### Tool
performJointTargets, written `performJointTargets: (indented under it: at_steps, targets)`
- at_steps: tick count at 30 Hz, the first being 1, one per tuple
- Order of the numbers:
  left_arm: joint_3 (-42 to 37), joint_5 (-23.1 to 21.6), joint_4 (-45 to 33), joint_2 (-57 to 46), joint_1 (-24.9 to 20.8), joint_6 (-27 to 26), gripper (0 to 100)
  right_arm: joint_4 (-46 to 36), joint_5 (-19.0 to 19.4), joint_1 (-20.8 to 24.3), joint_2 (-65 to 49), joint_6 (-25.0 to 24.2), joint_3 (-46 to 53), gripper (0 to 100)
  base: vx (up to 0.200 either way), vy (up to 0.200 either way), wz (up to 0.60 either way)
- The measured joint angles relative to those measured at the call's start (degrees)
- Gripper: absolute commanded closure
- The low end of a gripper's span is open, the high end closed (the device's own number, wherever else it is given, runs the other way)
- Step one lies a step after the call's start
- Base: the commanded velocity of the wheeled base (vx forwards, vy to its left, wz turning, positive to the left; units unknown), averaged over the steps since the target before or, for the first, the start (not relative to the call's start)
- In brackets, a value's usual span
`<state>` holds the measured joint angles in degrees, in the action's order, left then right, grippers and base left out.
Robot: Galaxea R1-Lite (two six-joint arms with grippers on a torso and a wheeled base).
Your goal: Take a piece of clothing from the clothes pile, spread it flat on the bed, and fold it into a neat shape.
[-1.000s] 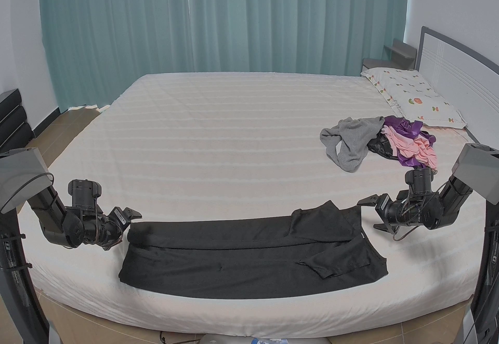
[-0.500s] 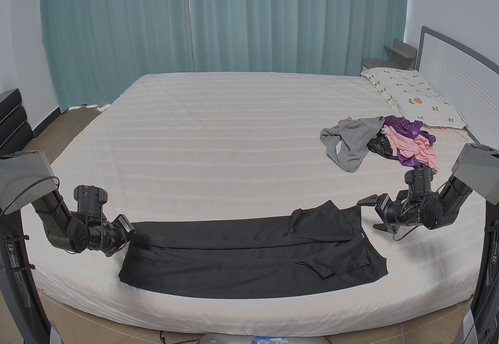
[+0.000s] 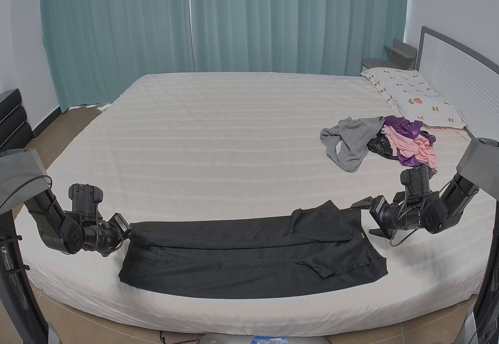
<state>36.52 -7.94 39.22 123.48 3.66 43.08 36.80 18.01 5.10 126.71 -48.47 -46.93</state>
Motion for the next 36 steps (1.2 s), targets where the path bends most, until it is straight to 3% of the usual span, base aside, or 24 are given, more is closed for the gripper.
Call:
performJointTargets:
  at_steps: [5,15,25,36]
  targets:
    - [-0.11,-0.07,0.05,-0.62,0.06,0.33,100,-1.11,-4.96,3.61,-1.33,-1.23,1.32,0,0.000,0.000,0.00]
    - [-0.09,-0.11,0.13,-0.96,0.17,0.40,100,-0.13,-10.97,6.56,-1.32,-1.39,-0.72,0,0.000,0.000,0.00]
    - [-0.09,-0.09,0.13,-0.93,0.22,0.40,100,1.05,-11.41,10.20,-1.38,-1.87,-1.71,0,0.000,0.000,0.00]
    - [0.02,-0.13,0.13,-0.93,0.17,0.40,100,0.41,-11.01,11.85,-0.02,-5.53,0.50,0,0.000,0.000,0.00]
